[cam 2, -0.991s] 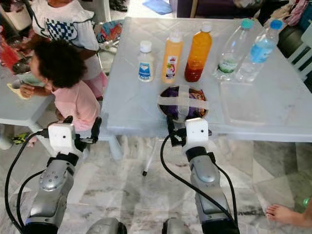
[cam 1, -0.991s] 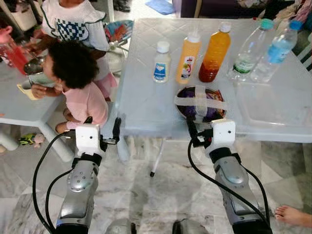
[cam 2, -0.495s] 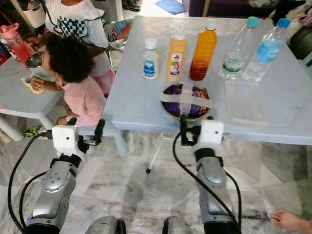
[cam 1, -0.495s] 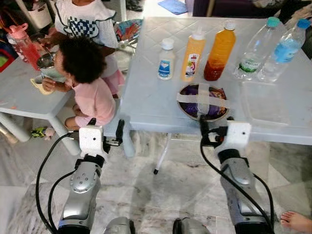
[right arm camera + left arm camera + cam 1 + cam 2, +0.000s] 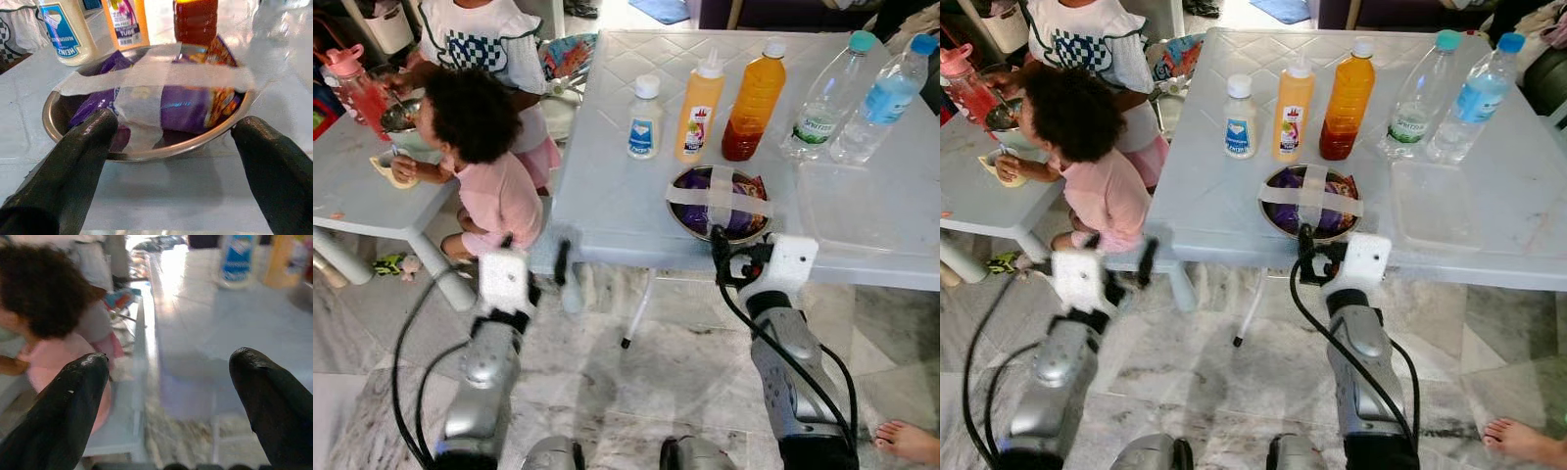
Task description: Restocking fridge
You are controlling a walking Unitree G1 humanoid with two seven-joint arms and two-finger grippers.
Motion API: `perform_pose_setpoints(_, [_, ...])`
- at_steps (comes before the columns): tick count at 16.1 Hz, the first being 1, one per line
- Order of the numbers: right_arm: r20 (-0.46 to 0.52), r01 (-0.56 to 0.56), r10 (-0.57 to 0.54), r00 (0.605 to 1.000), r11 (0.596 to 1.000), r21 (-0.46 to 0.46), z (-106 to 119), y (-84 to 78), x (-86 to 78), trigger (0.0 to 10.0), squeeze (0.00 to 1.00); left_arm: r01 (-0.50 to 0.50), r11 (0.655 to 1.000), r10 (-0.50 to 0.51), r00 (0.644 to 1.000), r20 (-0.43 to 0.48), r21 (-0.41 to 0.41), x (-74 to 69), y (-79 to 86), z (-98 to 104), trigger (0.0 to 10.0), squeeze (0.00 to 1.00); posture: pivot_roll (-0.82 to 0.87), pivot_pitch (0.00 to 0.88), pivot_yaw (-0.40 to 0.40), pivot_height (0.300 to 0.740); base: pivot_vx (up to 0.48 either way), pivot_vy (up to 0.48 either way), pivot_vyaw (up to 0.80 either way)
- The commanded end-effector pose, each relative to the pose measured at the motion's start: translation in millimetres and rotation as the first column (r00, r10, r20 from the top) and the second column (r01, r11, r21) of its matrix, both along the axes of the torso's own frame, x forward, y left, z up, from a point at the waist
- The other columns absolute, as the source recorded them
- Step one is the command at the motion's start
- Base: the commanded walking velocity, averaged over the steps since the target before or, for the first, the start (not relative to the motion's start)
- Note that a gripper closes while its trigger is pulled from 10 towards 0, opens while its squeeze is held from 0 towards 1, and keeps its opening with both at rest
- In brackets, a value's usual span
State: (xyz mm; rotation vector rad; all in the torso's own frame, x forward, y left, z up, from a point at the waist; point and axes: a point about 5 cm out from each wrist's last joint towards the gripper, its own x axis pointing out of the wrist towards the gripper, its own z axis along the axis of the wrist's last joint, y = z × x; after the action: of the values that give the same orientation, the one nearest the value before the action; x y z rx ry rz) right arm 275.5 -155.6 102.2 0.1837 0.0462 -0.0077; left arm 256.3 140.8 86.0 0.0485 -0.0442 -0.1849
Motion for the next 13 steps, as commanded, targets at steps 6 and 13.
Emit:
perform_pose_setpoints(6, [-0.153,0.06,-0.02,0.988,0.962,0.265,-6,5.5,12.6,10.0,0.0,0.025,1.0,-0.026,0.999,0.023,0.017,0.4,-3.2,6,10.0,0.0,0.09,0.112,0.035,0.74,0.0,0.0,0.0])
perform_pose_setpoints(13, [-0.277,0.051,0.044,0.96,0.944,0.325,1,14.3,22.9,0.0,0.0,0.016,1.0,-0.016,1.0,0.016,0.021,-4.0,-0.4,4,10.0,0.0,0.09,0.12,0.034,0.74,0.0,0.0,0.0])
